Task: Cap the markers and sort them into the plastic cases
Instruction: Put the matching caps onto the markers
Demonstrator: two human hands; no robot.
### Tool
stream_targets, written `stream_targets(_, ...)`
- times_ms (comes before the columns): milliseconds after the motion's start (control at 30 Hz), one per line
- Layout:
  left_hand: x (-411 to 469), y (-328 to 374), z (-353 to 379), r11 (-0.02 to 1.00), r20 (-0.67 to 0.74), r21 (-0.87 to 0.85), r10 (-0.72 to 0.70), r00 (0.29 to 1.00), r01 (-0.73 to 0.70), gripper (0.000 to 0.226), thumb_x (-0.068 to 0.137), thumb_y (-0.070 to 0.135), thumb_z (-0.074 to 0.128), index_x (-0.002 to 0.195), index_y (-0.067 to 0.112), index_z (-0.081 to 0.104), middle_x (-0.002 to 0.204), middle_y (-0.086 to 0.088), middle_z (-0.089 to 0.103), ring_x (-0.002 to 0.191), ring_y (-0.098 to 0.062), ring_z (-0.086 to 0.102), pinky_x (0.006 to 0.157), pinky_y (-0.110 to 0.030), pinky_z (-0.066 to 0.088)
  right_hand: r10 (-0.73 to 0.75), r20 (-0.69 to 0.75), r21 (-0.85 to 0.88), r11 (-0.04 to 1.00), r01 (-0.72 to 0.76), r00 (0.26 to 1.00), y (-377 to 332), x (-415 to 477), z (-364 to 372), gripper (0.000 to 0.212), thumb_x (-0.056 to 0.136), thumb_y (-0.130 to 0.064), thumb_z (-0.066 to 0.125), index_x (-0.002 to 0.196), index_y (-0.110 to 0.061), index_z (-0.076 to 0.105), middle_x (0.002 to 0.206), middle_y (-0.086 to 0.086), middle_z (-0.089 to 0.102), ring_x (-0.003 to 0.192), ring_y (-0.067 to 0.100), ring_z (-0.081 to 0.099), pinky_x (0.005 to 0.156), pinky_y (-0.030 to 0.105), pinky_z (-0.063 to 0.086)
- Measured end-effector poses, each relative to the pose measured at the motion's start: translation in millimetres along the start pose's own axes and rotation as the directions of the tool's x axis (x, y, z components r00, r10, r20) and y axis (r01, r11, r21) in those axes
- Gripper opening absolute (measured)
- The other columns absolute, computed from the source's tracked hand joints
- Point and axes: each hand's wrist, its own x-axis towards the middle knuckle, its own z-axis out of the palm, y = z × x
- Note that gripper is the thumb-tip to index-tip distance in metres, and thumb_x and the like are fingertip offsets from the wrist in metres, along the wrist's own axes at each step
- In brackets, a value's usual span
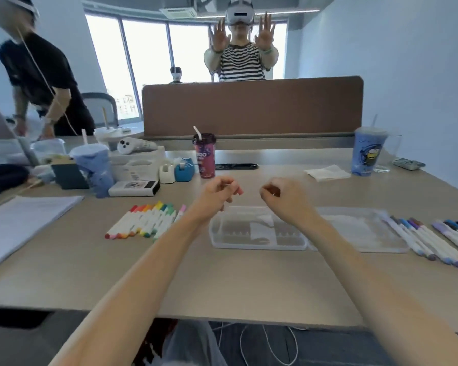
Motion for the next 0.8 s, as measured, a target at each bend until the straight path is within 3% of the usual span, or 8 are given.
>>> stream_targets(133, -19, -29, -67, 0.998, -0.162, 0.006, -0.061, 0.985, 0.063, 0.012, 0.096, 0.026, 0.055, 0.098, 0.016, 0.062, 0.092, 0.005, 0.070, 0.074, -0.008, 0.056, 0.060, -0.024, 0.042, -0.032, 0.140, 0.035, 0.999, 0.027, 0.990, -56, 6, 57, 0.018, 0.092, -0.027, 0.057, 0.090, -0.014, 0.069, 0.078, -0.003, 0.060, 0.078, 0.018, 0.056, 0.071, 0.029, 0.044)
stream_targets(267, -21, -52, -114, 0.992, -0.238, 0.027, -0.111, 0.965, 0.121, 0.023, 0.087, 0.028, 0.068, 0.098, 0.009, 0.060, 0.088, 0.003, 0.071, 0.063, 0.007, 0.060, 0.053, -0.010, 0.042, -0.051, 0.212, 0.022, 0.999, 0.047, 0.976, -90, 21, 102, 0.020, 0.092, -0.029, 0.057, 0.095, -0.014, 0.070, 0.086, -0.001, 0.065, 0.080, 0.015, 0.058, 0.073, 0.029, 0.047)
stream_targets(333, -17, -63, -128, 0.992, -0.238, -0.002, -0.127, 0.963, 0.130, 0.019, 0.086, 0.017, 0.070, 0.095, 0.005, 0.058, 0.085, 0.002, 0.072, 0.069, 0.008, 0.064, 0.056, -0.007, 0.045, -0.055, 0.239, 0.037, 0.998, 0.048, 0.970, -98, 26, 120, 0.018, 0.091, -0.029, 0.058, 0.095, -0.015, 0.070, 0.091, 0.001, 0.068, 0.082, 0.015, 0.060, 0.075, 0.030, 0.049)
stream_targets(433, -3, -75, -144, 0.991, -0.216, 0.014, -0.130, 0.968, 0.136, 0.016, 0.085, 0.015, 0.071, 0.091, 0.008, 0.057, 0.088, -0.002, 0.074, 0.086, -0.005, 0.070, 0.069, -0.013, 0.049, -0.060, 0.309, 0.011, 0.998, 0.059, 0.949, -108, 35, 140, 0.018, 0.092, -0.030, 0.059, 0.101, -0.017, 0.069, 0.097, 0.000, 0.067, 0.082, 0.011, 0.056, 0.071, 0.022, 0.041)
stream_targets(567, 15, -88, -157, 0.989, -0.128, 0.095, -0.103, 0.986, 0.115, 0.020, 0.090, 0.021, 0.064, 0.108, 0.011, 0.063, 0.097, 0.005, 0.073, 0.093, 0.000, 0.066, 0.086, -0.016, 0.050, -0.003, 0.405, -0.053, 0.998, 0.027, 0.914, -114, 48, 160, 0.022, 0.090, -0.037, 0.061, 0.104, -0.021, 0.068, 0.097, -0.002, 0.066, 0.085, 0.012, 0.058, 0.073, 0.025, 0.047)
stream_targets(700, 20, -94, -159, 0.976, -0.049, 0.194, -0.087, 0.995, 0.095, 0.028, 0.097, 0.017, 0.052, 0.123, 0.012, 0.061, 0.106, 0.007, 0.068, 0.097, 0.009, 0.059, 0.079, -0.002, 0.044, 0.080, 0.460, -0.156, 0.988, -0.008, 0.885, -116, 53, 172, 0.027, 0.083, -0.048, 0.065, 0.089, -0.023, 0.066, 0.084, -0.005, 0.064, 0.079, 0.012, 0.058, 0.071, 0.030, 0.051)
stream_targets(800, 17, -104, -161, 0.977, -0.055, 0.135, -0.158, 0.986, 0.164, 0.029, 0.097, 0.023, 0.053, 0.125, 0.017, 0.059, 0.105, 0.011, 0.070, 0.101, 0.007, 0.059, 0.079, -0.007, 0.043, 0.116, 0.453, -0.187, 0.982, -0.033, 0.884, -116, 53, 171, 0.028, 0.082, -0.047, 0.064, 0.084, -0.019, 0.066, 0.080, 0.000, 0.066, 0.078, 0.015, 0.061, 0.070, 0.034, 0.052)
